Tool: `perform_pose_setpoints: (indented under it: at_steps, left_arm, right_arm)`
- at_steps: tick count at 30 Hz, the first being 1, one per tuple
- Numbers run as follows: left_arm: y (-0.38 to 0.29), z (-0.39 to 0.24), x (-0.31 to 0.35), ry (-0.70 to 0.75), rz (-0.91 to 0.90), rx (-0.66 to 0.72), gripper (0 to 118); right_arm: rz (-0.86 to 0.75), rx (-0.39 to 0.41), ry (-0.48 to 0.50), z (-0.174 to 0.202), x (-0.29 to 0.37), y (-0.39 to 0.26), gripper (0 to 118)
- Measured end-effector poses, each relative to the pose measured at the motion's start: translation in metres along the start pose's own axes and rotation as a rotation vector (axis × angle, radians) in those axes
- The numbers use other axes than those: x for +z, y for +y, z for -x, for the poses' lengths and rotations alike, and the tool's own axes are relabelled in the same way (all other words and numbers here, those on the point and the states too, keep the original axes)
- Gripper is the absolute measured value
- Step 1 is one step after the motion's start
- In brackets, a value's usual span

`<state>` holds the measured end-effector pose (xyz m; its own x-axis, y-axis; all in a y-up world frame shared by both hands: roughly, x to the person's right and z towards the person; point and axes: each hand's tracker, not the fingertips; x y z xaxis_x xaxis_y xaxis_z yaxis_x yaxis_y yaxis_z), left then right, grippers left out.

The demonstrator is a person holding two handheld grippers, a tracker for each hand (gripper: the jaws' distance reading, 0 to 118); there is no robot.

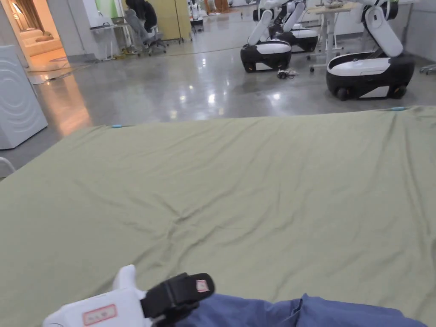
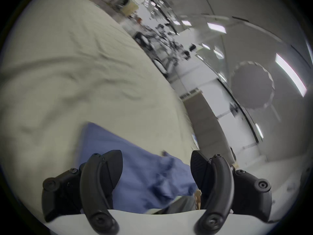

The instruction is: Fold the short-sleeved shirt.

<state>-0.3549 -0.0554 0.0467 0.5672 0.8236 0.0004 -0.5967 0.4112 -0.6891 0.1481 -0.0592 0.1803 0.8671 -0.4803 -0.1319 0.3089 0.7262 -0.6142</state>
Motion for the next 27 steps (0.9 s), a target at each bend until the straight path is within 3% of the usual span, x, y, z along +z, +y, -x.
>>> perform_pose_setpoints:
  at_steps: [2,5,7,11,18,24,26,27]
  left_arm:
    - [0.009,0.023,0.013,0.041,-0.034,0.084,83]
    - [0.011,0.059,0.019,-0.068,-0.052,0.295,81]
    - [0.001,0.066,0.005,-0.073,0.0,0.323,77]
    - [-0.008,0.066,-0.019,-0.041,0.051,0.26,16]
    - [-0.008,0.065,-0.013,-0.071,0.062,0.246,7]
    - [0.006,0.037,0.043,-0.109,-0.098,0.22,6]
    - [0.023,0.032,0.061,-0.143,-0.118,0.161,6]
    - [0.028,0.023,0.07,-0.09,-0.153,0.123,6]
  right_arm:
    - [0.008,-0.003,-0.002,0.0,-0.001,-0.001,0]
    - [0.018,-0.01,0.003,0.0,-0.001,-0.001,0]
    - [0.02,-0.018,0.009,0.0,-0.002,-0.001,0]
    - [0.013,-0.016,-0.009,0.002,-0.002,-0.002,0]
    - [0.024,-0.031,-0.013,0.004,-0.007,-0.006,0]
    - [0.034,-0.013,-0.004,0.008,-0.009,-0.005,0]
    - [0.029,-0.006,-0.006,0.008,-0.01,-0.004,0]
    - [0.026,-0.009,-0.003,0.006,-0.01,-0.003,0]
